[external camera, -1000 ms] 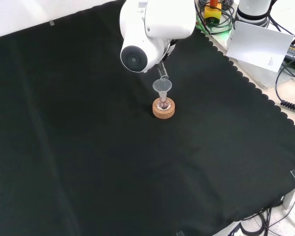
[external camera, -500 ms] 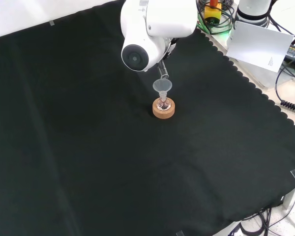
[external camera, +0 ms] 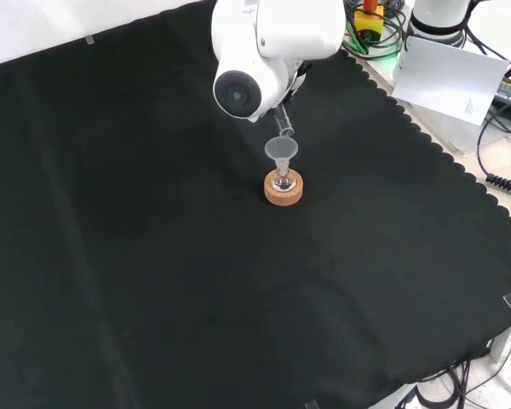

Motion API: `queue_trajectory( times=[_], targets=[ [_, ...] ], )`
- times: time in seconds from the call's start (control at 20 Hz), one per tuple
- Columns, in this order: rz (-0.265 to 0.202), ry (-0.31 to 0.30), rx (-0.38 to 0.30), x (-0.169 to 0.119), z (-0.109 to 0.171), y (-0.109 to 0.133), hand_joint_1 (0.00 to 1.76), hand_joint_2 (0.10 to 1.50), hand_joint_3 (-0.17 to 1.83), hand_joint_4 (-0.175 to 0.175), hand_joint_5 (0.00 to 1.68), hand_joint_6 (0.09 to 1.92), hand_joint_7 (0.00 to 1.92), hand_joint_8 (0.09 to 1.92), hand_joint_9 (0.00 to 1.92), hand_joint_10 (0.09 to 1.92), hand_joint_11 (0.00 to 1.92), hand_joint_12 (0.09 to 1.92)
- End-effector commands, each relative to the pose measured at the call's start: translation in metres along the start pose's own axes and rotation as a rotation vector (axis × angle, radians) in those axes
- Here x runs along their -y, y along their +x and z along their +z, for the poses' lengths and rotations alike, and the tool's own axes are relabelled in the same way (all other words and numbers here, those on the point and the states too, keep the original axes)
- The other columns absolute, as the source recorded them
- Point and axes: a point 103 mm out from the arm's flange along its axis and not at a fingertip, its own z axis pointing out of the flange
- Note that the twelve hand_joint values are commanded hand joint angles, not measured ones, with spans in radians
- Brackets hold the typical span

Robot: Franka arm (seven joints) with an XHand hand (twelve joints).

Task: Pour the water from the graduated cylinder into the round-bottom flask.

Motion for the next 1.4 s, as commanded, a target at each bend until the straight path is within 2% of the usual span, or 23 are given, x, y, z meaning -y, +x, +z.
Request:
queue_trajectory(
  times=[0.05, 0.4, 0.85, 1.15, 1.4],
  targets=[
    [-0.022, -0.106, -0.036, 0.002, 0.002, -0.001, 1.13, 1.16, -0.01, -0.145, 0.92, 1.12, 1.24, 0.36, 1.48, 0.09, 1.21, 0.74],
    [-0.067, -0.21, -0.138, 0.001, 0.009, -0.006, 1.13, 1.16, -0.01, -0.145, 0.92, 1.12, 1.24, 0.36, 1.48, 0.09, 1.21, 0.74],
    [-0.162, -0.396, -0.364, 0.002, 0.02, -0.021, 1.13, 1.16, -0.01, -0.144, 0.92, 1.12, 1.24, 0.36, 1.48, 0.09, 1.21, 0.74],
    [-0.197, -0.477, -0.455, 0.0, 0.022, -0.027, 1.13, 1.16, -0.01, -0.143, 0.92, 1.12, 1.24, 0.36, 1.48, 0.09, 1.21, 0.74],
    [-0.22, -0.542, -0.502, -0.004, 0.02, -0.028, 1.13, 1.16, -0.01, -0.143, 0.92, 1.12, 1.24, 0.36, 1.48, 0.09, 1.21, 0.75]
  ],
)
